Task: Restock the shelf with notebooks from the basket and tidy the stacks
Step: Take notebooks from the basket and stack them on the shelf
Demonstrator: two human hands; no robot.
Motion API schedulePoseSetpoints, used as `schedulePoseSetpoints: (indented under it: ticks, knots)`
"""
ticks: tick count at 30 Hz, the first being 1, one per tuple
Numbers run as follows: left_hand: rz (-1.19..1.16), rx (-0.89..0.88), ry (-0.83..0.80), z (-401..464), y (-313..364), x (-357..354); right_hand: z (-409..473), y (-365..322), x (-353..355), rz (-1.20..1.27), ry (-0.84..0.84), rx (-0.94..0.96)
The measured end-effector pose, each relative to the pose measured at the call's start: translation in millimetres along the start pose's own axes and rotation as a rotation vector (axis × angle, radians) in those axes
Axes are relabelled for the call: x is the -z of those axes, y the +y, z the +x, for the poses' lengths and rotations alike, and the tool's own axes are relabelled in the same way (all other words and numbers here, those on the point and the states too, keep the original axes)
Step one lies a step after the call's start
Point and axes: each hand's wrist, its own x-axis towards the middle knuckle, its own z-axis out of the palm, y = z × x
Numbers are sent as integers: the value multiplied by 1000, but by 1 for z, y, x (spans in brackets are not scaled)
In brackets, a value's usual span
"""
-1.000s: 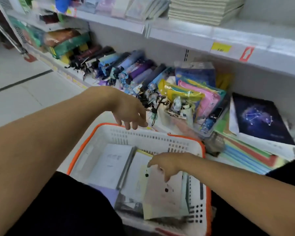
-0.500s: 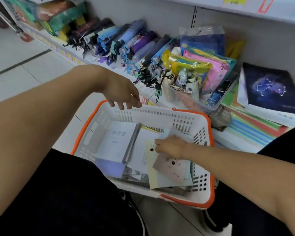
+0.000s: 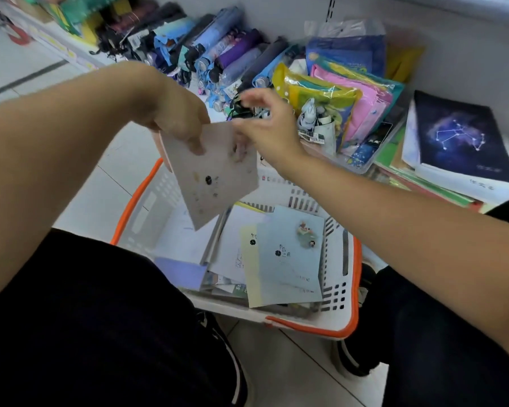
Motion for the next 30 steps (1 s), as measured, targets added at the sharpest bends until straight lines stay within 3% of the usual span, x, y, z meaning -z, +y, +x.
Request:
schedulePoseSetpoints:
  ticks: [1,2,5,6,8,15,19,24,27,30]
  knots:
    - [26,9,-9,-1,-3,1,-6,14,4,-132,48,11]
    - [56,17,-8,-2,-5,1,-15,31,10,-316,-94,21]
    - [157,30,22,-2,-12,2,-66,79,30,-878,-1006,-163]
    - [160,30,21,-1,-15,2,-85,95,34,-1014,-1211,-185]
    - [133,31,10,0,-19,1,-112,117,38,-1205,-1390,-104]
    - [21,21,10,2,-23,2,-116,124,42,-1309,-1360,90]
    - [63,11,3,5,-23,0,-108,110,36,-1289,-1440,20]
    - [27,-14,15,5,-24,-1,-38,38,30,-858,-1144,-158]
    - [-176,-67,9,2,-20,1,13,-45,27,-730,-988,-26]
    - [-491,-193,27,-8,-5,7,41,-106,35,-798,-877,142]
